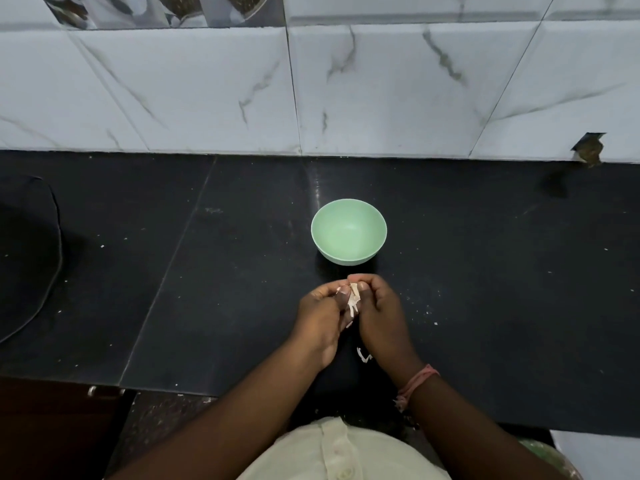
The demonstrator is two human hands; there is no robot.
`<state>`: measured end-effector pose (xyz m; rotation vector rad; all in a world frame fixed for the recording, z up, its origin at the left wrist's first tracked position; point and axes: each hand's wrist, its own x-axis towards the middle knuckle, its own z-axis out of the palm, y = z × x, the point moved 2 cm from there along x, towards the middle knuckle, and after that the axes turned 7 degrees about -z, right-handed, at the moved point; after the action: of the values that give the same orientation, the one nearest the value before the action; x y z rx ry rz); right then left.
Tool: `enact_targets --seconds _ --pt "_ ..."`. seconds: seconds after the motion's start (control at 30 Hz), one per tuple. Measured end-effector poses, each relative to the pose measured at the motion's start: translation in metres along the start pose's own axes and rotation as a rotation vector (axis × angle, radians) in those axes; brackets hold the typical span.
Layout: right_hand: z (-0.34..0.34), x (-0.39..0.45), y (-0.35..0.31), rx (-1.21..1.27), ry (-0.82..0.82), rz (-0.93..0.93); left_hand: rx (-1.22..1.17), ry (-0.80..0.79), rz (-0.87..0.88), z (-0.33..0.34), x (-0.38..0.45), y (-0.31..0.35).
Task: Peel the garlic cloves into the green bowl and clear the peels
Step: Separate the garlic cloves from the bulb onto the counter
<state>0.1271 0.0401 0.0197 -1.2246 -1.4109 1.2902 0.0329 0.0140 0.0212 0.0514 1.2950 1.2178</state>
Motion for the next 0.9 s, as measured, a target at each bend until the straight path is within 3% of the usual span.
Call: enact_targets --seconds 0.33,0.9 --pt "-0.011 0.004 0.013 0.127 0.033 0.107 -0.020 -0.050 -0.022 -0.002 -0.001 0.004" --pt "-0.022 0.000 0.019 0.223 0.008 0.225 0.243 0.008 0.010 -0.010 0.004 -0.001"
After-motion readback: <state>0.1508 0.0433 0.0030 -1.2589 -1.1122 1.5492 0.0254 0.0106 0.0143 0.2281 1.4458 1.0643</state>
